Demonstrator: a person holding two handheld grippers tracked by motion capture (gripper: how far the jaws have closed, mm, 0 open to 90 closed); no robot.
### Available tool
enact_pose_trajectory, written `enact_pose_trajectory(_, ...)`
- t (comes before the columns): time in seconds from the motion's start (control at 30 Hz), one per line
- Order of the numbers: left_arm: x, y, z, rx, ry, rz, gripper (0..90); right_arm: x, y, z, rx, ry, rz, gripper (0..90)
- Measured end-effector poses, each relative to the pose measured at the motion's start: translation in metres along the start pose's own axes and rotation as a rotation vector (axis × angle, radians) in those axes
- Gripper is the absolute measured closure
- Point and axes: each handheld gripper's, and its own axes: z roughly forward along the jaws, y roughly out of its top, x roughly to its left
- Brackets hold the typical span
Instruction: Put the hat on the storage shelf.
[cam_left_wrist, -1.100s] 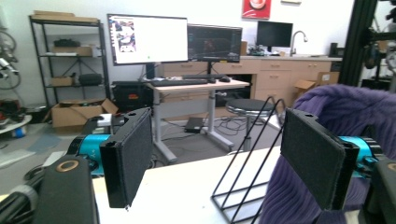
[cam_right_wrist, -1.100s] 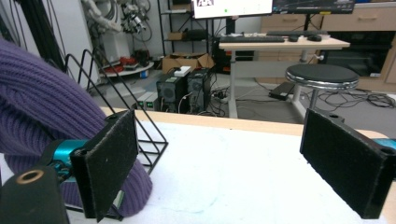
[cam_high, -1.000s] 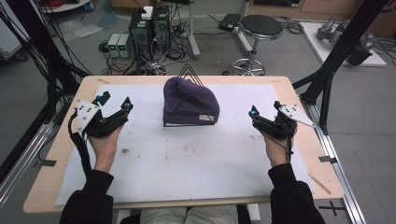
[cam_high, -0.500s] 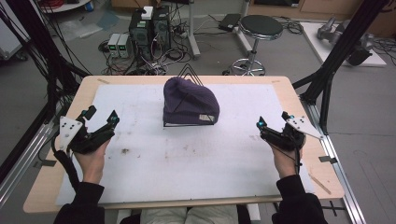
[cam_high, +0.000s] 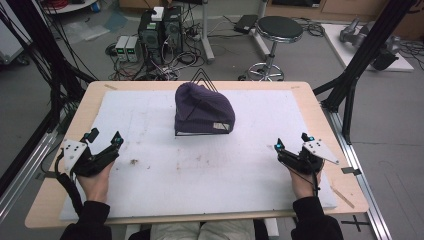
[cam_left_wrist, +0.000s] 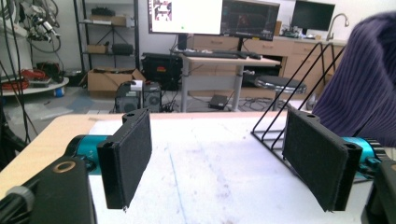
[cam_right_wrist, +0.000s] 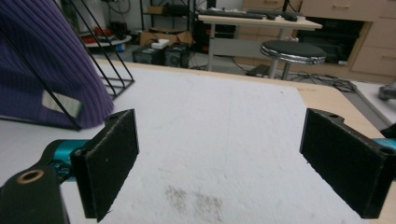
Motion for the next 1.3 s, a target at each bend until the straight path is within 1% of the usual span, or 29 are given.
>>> enact_pose_trajectory(0.03, 0.000, -0.002, -0.001, 0.006, 0.001, 0.005, 24.5, 0.000, -0.003, 0.000, 0.005, -0.010, -0.007, 10.8)
enact_pose_trajectory(0.07, -0.001, -0.004, -0.001, 0.014, 0.000, 0.017, 24.5, 0.000, -0.005, 0.001, 0.011, -0.010, -0.005, 10.8)
enact_pose_trajectory(0.13, -0.004, -0.009, -0.004, 0.032, -0.008, 0.040, 24.5, 0.000, -0.009, 0.002, 0.018, -0.005, 0.012, 10.8)
enact_pose_trajectory(0.2, -0.005, -0.014, -0.007, 0.045, -0.008, 0.059, 24.5, 0.000, -0.012, 0.003, 0.018, -0.005, 0.016, 10.8)
enact_pose_trajectory(0.27, -0.005, -0.017, -0.008, 0.056, -0.009, 0.069, 24.5, 0.001, -0.013, 0.002, 0.019, -0.008, 0.024, 10.8)
enact_pose_trajectory(0.43, -0.002, -0.018, -0.005, 0.053, -0.003, 0.057, 24.5, 0.002, -0.012, -0.001, 0.003, -0.021, -0.014, 10.8)
enact_pose_trajectory(0.53, -0.002, -0.020, -0.003, 0.060, -0.010, 0.055, 24.5, 0.001, -0.013, 0.000, 0.003, -0.023, -0.019, 10.9)
enact_pose_trajectory(0.57, -0.002, -0.020, -0.002, 0.066, -0.017, 0.049, 24.5, 0.001, -0.014, 0.000, 0.002, -0.024, -0.017, 10.9)
enact_pose_trajectory(0.67, -0.005, -0.020, 0.001, 0.087, -0.048, 0.015, 25.1, 0.000, -0.014, -0.001, -0.005, -0.022, -0.019, 11.0)
enact_pose_trajectory(0.7, -0.007, -0.020, 0.002, 0.087, -0.056, 0.015, 25.3, 0.000, -0.014, -0.001, -0.006, -0.020, -0.019, 11.0)
enact_pose_trajectory(0.77, -0.010, -0.020, 0.003, 0.079, -0.060, 0.031, 25.4, 0.000, -0.013, -0.003, -0.012, -0.019, -0.028, 11.0)
enact_pose_trajectory(0.83, -0.011, -0.019, 0.005, 0.078, -0.065, 0.037, 25.4, 0.000, -0.012, -0.007, -0.036, -0.036, -0.034, 11.0)
enact_pose_trajectory(0.9, -0.011, -0.020, 0.006, 0.083, -0.067, 0.035, 25.4, -0.001, -0.012, -0.010, -0.049, -0.041, -0.033, 11.0)
enact_pose_trajectory(1.07, -0.009, -0.021, 0.006, 0.085, -0.058, 0.029, 25.4, -0.003, -0.013, -0.009, -0.036, -0.046, -0.010, 11.0)
enact_pose_trajectory(1.17, -0.007, -0.021, 0.006, 0.086, -0.054, 0.022, 25.6, -0.003, -0.014, -0.008, -0.022, -0.049, -0.021, 10.9)
enact_pose_trajectory(1.3, -0.006, -0.021, 0.006, 0.085, -0.053, 0.007, 25.6, -0.004, -0.015, -0.008, -0.014, -0.051, -0.020, 10.9)
